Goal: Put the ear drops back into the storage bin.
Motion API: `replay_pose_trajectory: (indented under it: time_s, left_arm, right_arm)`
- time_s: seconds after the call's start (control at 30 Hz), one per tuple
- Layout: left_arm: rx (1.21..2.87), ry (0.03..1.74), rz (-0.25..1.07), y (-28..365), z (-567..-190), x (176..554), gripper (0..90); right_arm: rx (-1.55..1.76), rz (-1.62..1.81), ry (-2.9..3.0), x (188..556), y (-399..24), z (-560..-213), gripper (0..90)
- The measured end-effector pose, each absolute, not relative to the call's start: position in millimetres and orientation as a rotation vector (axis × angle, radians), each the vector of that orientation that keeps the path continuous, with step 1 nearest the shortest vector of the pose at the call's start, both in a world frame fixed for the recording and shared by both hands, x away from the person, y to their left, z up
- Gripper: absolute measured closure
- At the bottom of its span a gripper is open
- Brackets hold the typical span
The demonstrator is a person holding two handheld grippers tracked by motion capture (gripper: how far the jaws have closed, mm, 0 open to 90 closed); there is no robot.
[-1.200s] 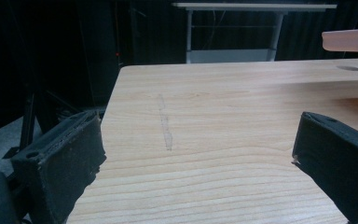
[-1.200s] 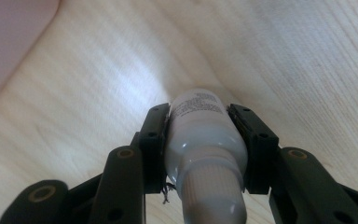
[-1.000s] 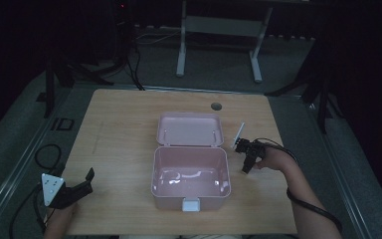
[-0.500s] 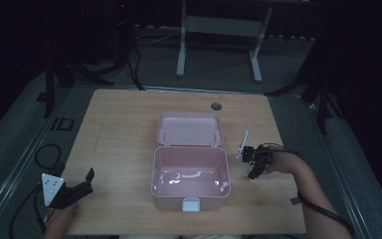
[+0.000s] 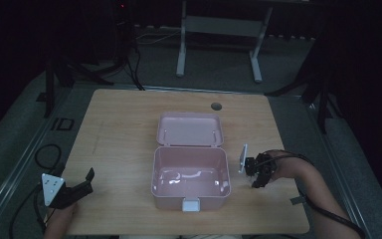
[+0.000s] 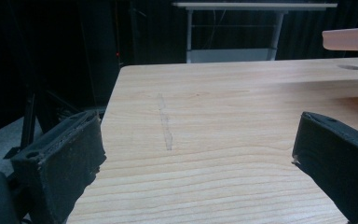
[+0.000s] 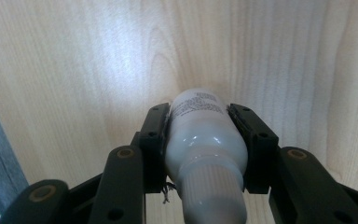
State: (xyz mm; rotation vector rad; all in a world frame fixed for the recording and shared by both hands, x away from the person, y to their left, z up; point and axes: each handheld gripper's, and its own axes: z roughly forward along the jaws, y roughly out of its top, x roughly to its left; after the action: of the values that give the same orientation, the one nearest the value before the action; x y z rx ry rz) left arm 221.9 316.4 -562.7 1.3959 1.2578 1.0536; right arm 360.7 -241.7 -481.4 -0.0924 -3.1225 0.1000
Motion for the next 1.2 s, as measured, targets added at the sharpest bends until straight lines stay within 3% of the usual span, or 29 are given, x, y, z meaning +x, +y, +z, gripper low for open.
replay_pose_trajectory:
  time_s: [0.47, 1.2]
  left_arm:
    - [1.395, 1.259, 1.056, 316.1, -562.8, 221.8, 2.0]
    - [1.393, 1.261, 1.056, 316.3, -562.8, 222.1, 2.0]
  right_arm:
    - [-0.015, 0.166, -3.130, 347.8, -231.0, -477.0, 59.8]
    - [-0.045, 0.189, -3.154, 339.0, -221.1, -432.7, 59.8]
